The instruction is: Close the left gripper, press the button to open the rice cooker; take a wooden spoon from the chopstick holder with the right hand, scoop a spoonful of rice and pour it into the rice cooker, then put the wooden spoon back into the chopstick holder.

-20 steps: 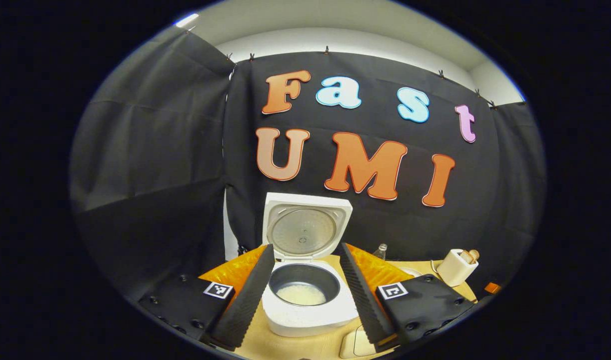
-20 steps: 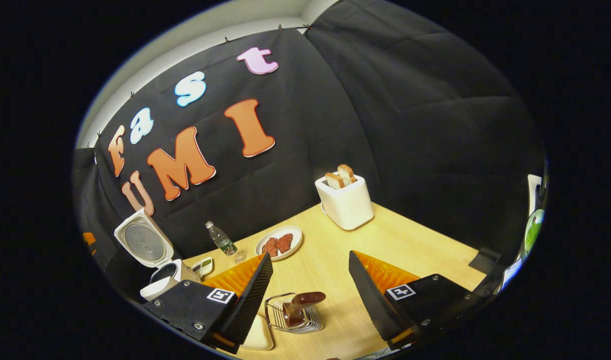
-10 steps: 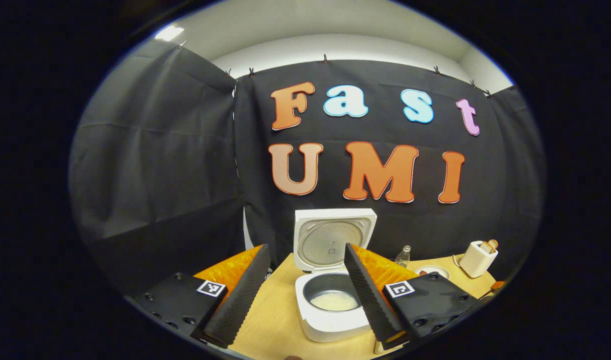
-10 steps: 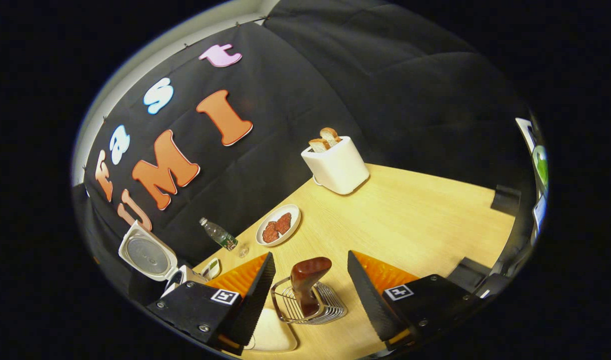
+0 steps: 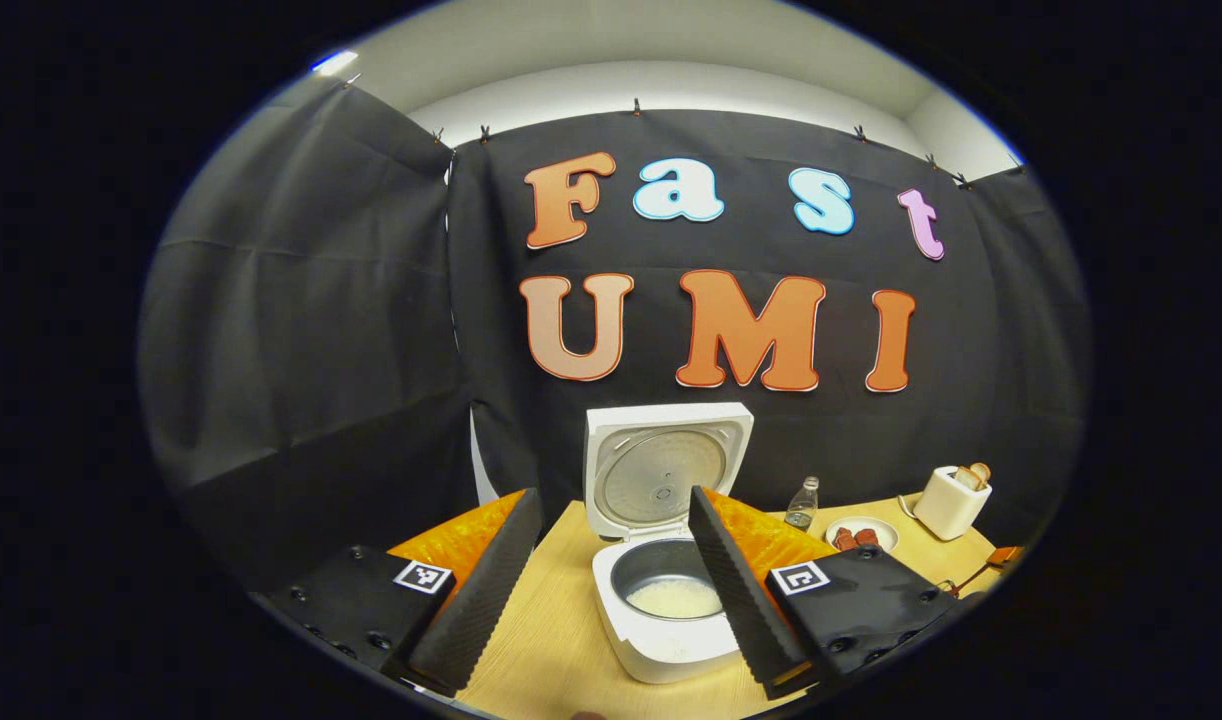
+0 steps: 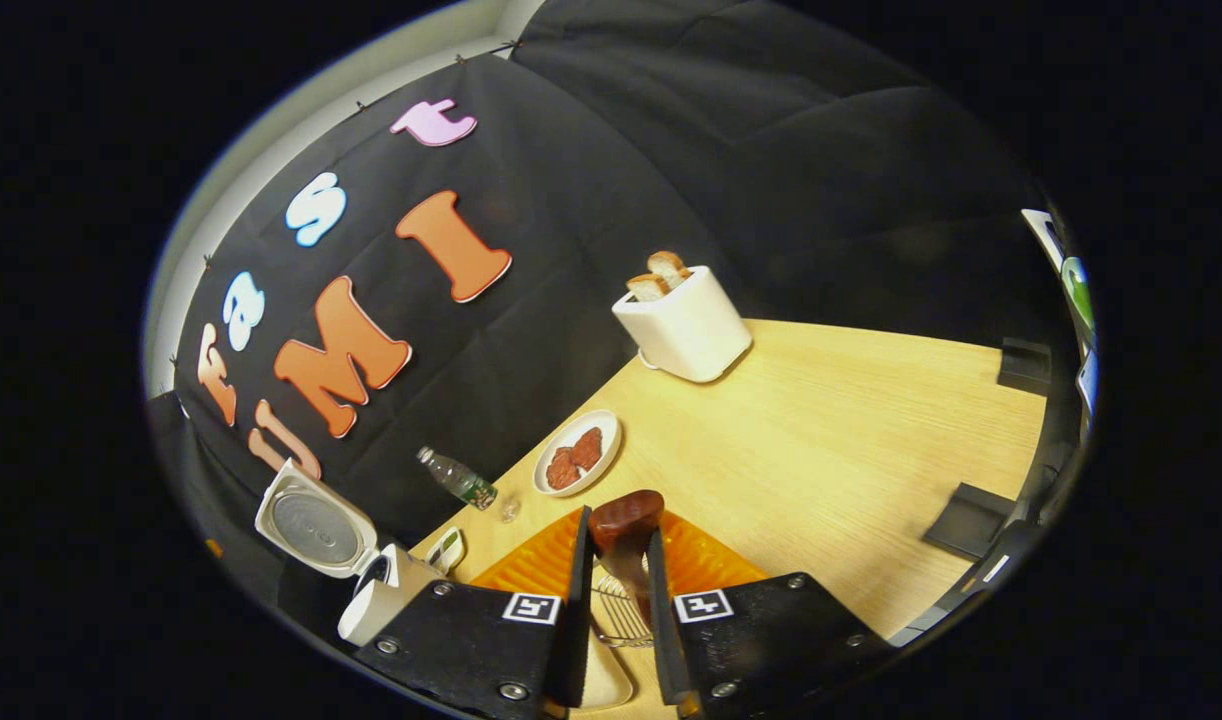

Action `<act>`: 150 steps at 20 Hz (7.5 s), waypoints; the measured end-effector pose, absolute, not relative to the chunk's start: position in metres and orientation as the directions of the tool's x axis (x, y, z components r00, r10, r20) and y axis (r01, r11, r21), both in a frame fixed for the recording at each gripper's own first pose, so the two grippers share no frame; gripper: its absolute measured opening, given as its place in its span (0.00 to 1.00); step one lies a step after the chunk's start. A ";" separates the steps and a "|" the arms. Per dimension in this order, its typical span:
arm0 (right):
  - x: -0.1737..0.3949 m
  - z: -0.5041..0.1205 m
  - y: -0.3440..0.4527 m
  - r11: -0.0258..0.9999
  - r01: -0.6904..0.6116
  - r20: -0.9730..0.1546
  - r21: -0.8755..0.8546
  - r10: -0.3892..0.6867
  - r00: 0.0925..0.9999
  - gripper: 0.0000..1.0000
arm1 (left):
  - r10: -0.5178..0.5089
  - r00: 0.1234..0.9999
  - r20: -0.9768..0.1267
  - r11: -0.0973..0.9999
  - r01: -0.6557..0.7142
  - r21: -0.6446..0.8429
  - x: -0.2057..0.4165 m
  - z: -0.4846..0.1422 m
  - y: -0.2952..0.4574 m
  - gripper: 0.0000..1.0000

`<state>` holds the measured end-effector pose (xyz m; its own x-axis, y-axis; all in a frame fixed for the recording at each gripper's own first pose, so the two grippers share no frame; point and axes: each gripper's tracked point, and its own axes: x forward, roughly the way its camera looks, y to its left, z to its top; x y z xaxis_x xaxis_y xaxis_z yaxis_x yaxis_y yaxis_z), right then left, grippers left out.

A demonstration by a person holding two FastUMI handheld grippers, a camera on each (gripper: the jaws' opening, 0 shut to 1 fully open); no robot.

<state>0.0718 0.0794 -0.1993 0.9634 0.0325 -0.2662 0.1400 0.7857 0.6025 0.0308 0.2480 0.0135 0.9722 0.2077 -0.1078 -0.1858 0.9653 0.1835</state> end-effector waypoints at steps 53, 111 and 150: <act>0.011 -0.217 0.310 0.906 -0.038 -0.354 0.421 0.203 0.913 0.11 | 0.275 0.946 -0.169 0.958 -0.255 0.133 -0.002 -0.007 0.360 1.00; 0.135 -0.041 0.378 0.092 0.011 -0.059 0.996 0.533 0.844 0.10 | 0.138 0.980 -0.141 0.990 -0.137 0.016 0.014 -0.001 0.281 1.00; 0.162 0.030 0.491 0.526 -0.368 0.046 0.767 0.526 0.849 0.10 | 0.160 0.974 -0.163 0.987 -0.158 0.026 0.026 -0.015 0.310 1.00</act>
<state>0.1617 0.4914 0.0297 0.8492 0.5261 0.0462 -0.3676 0.5261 0.7668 0.0257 0.3103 -0.0148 0.9736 0.1597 -0.1633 -0.1576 0.9872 0.0260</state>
